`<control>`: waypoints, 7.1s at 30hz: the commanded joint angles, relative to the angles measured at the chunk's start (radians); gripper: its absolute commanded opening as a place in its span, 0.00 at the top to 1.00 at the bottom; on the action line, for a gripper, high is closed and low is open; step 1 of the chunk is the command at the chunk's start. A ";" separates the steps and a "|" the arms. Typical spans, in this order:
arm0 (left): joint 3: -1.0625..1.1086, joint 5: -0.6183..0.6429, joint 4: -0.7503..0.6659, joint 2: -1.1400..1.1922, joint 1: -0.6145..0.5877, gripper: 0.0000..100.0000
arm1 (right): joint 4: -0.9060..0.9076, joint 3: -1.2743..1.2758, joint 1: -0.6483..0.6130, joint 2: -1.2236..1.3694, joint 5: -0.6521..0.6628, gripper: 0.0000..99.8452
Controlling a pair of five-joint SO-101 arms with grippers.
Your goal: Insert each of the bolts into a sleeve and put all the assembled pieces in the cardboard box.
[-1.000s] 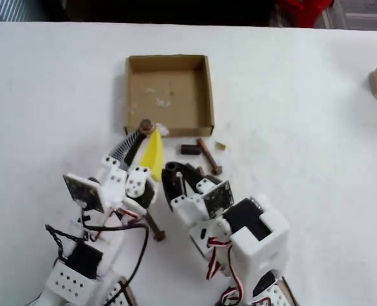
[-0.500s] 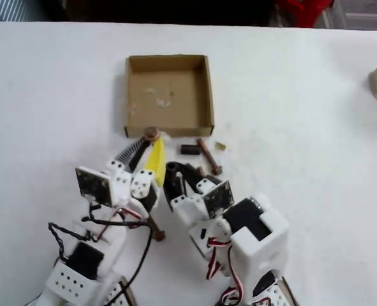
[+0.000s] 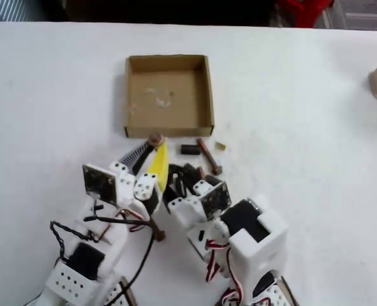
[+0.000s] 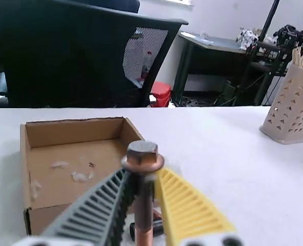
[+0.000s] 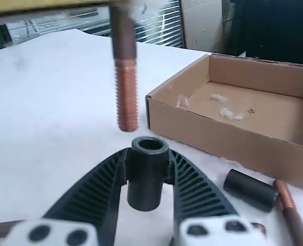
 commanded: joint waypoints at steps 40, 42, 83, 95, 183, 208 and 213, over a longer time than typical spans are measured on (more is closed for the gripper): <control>-0.006 -0.181 -0.422 0.364 0.038 0.98 | -0.036 0.008 -0.021 -0.039 -0.009 0.98; -0.005 -0.181 -0.370 0.325 0.038 0.98 | -0.036 0.008 -0.021 -0.039 -0.009 0.98; -0.005 -0.181 -0.012 0.128 -0.008 0.98 | -0.042 0.008 -0.015 -0.041 -0.005 0.98; -0.005 -0.183 0.144 0.128 -0.008 0.98 | -0.044 0.008 -0.015 -0.042 -0.005 0.98; -0.132 -0.018 0.423 0.120 -0.464 0.98 | -0.041 0.011 0.048 -0.050 -0.005 0.98; -0.029 -0.219 0.664 0.120 -0.516 0.98 | 0.605 0.049 0.182 -0.674 -0.005 0.98; -0.028 -0.219 0.664 0.120 -0.516 0.98 | 0.987 0.018 0.234 -0.978 -0.005 0.98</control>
